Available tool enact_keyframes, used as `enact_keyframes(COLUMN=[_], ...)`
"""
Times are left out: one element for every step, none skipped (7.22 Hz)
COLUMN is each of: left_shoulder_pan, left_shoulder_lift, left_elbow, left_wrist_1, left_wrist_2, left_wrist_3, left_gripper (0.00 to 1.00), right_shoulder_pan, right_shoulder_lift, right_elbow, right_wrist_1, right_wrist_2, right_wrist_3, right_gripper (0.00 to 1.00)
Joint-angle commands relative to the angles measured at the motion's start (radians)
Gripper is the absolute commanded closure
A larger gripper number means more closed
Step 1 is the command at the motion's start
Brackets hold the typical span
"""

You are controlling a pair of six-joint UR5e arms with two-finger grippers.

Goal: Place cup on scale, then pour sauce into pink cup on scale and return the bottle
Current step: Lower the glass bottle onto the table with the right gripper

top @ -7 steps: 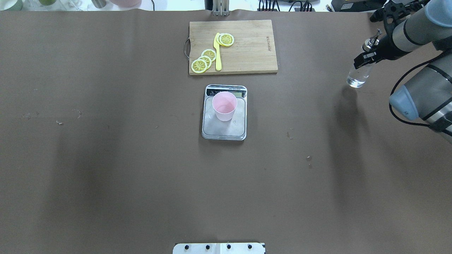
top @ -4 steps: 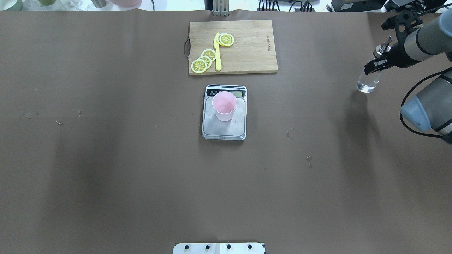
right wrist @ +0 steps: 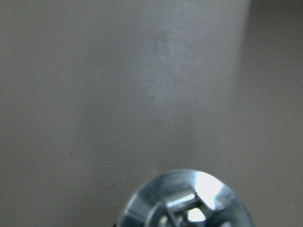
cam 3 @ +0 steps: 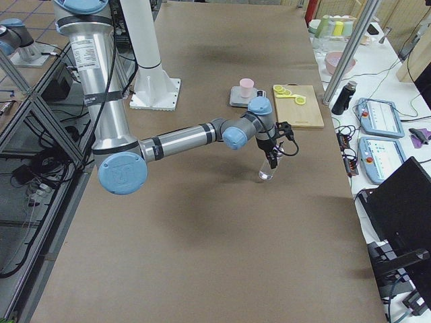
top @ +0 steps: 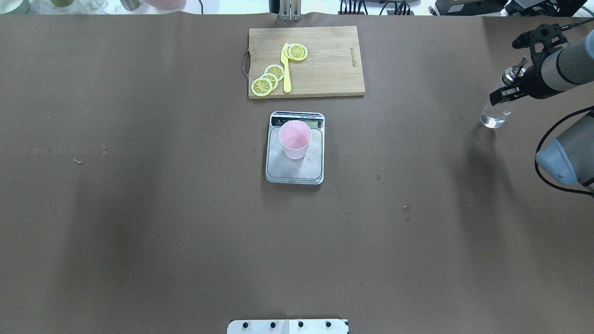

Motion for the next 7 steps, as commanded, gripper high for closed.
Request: enact_keyframes(left_shoulder_pan=[0.000,0.000,0.000,0.000,0.000,0.000,0.000], left_shoulder_lift=[0.000,0.000,0.000,0.000,0.000,0.000,0.000], left_elbow=[-0.001,-0.001,-0.001,-0.001,-0.001,-0.001,-0.001], left_wrist_1=[0.000,0.000,0.000,0.000,-0.001,0.000,0.000], left_wrist_2=[0.000,0.000,0.000,0.000,0.000,0.000,0.000], left_wrist_3=[-0.001,-0.001,-0.001,-0.002,-0.001,-0.001,-0.002], left_gripper=[0.03,0.03,0.03,0.03,0.03,0.03,0.03], right_shoulder_pan=[-0.024,-0.033,-0.036,-0.047,-0.056,-0.062,-0.065], right_shoulder_lift=[0.007,0.010,0.010,0.013,0.013,0.013,0.015], right_elbow=[-0.008,-0.010,-0.013,-0.015,-0.016,-0.047,-0.077], right_wrist_1=[0.000,0.000,0.000,0.000,0.009,0.065,0.107], right_wrist_2=[-0.024,-0.027,-0.031,-0.039,-0.051,-0.060,-0.059], right_wrist_3=[0.001,0.001,0.001,0.001,0.002,0.008,0.013], right_gripper=[1.00,1.00,1.00,1.00,1.00,1.00,1.00])
